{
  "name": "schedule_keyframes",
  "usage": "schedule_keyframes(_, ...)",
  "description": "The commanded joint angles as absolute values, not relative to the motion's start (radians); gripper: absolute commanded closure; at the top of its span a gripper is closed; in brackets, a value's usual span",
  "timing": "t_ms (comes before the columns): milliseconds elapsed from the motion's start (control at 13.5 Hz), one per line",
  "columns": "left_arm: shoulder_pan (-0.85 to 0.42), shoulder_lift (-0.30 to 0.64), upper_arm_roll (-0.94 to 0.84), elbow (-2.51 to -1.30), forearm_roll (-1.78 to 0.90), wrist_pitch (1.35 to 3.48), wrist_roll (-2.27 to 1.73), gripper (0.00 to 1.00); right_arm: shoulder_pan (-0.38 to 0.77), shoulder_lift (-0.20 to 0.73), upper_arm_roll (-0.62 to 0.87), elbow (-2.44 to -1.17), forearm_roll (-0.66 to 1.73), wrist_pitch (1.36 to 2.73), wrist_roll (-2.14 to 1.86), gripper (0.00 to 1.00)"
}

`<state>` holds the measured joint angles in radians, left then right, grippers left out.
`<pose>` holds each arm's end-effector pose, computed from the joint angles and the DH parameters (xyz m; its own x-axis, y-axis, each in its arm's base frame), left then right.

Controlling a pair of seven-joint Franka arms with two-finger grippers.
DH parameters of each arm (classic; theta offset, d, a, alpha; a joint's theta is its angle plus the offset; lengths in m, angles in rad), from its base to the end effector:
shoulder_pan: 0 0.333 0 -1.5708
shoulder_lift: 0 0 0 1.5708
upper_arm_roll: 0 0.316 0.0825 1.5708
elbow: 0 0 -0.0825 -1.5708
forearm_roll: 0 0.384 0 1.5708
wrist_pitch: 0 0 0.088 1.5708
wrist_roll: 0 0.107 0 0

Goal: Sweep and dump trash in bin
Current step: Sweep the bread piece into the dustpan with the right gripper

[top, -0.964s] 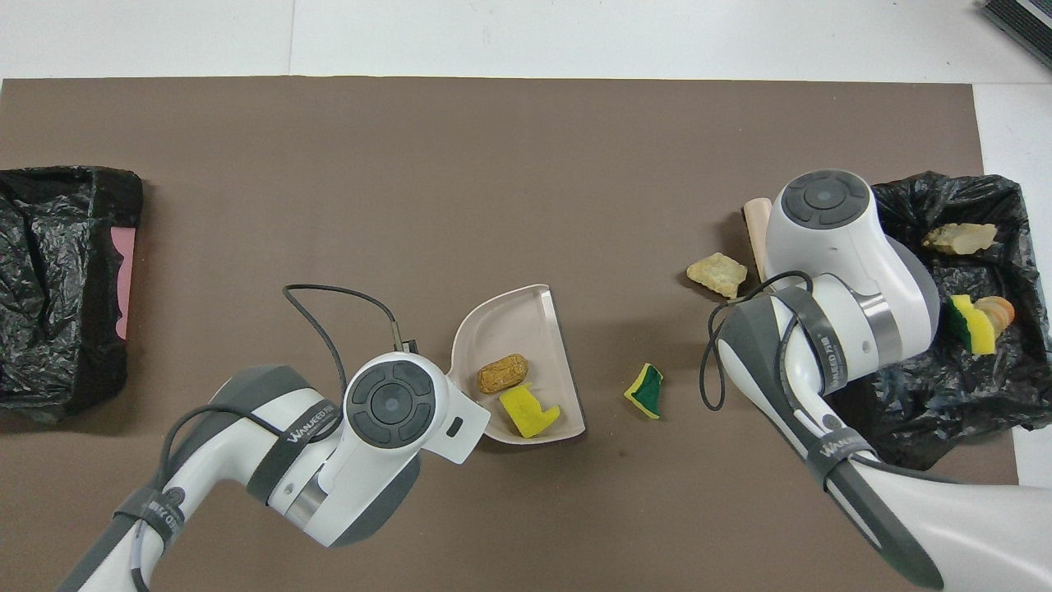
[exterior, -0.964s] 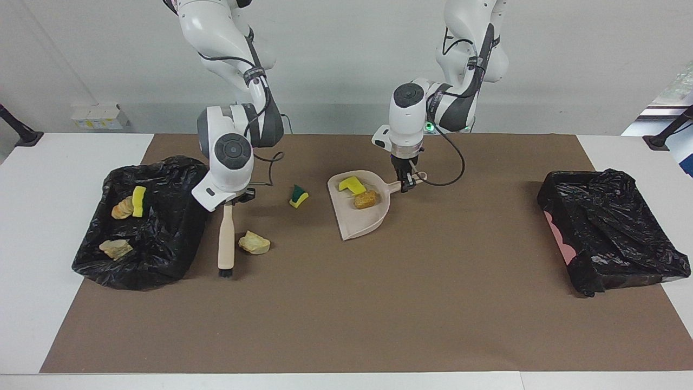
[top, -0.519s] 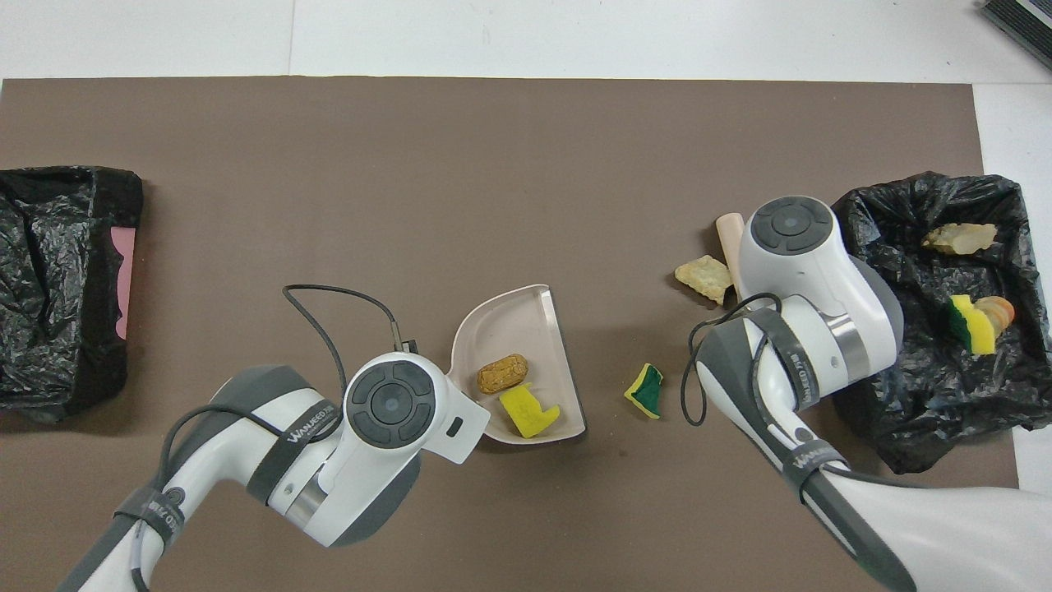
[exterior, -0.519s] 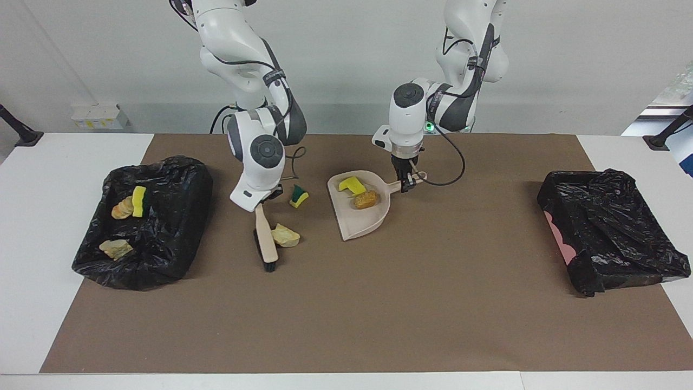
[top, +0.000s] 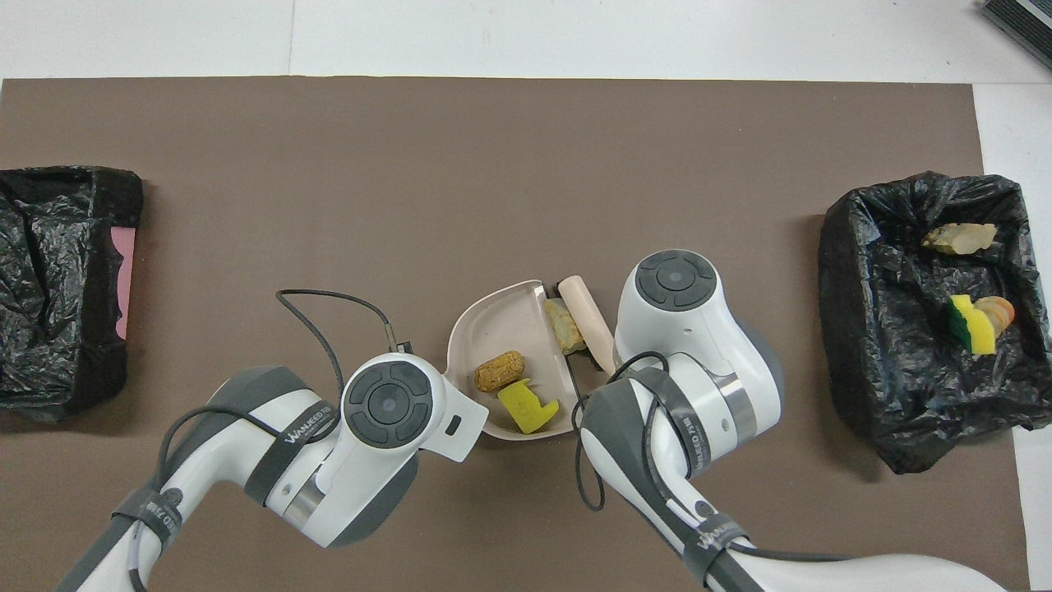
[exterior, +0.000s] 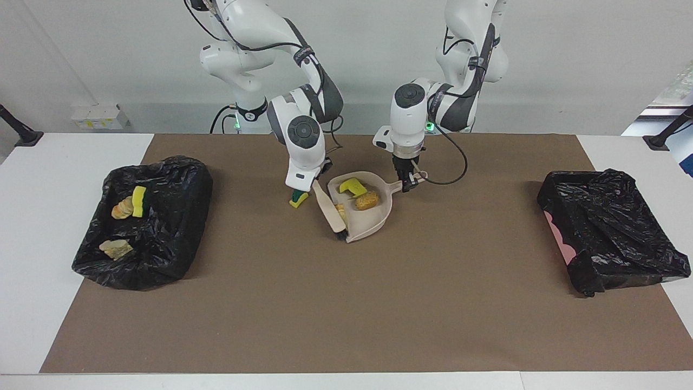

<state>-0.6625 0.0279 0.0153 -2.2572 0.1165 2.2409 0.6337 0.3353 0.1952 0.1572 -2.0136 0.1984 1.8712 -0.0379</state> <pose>0.4159 -0.3101 0.3467 0.2148 -0.9725 -0.0905 -0.9764 -0.2117 -0.0431 0.4769 0.2710 0.3374 0.8389 0.4343 -0.3279 0.3873 -0.8998 -0.2009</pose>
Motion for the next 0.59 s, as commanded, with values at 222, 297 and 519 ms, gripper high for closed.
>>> schedule_keyframes(222,-0.655,0.005,0.021,-2.292,0.138,2.249,0.612,1.00,0.252,0.141,0.147,-1.950,0.291,1.708,-0.084,1.00)
schedule_keyframes(297,-0.655,0.003,0.020,-2.293,0.138,2.249,0.612,1.00,0.226,0.121,0.147,-1.951,0.290,1.674,-0.084,1.00)
schedule_keyframes(519,-0.670,-0.003,0.020,-2.295,0.138,2.240,0.611,1.00,0.164,0.063,0.143,-1.977,0.233,1.579,-0.052,1.00)
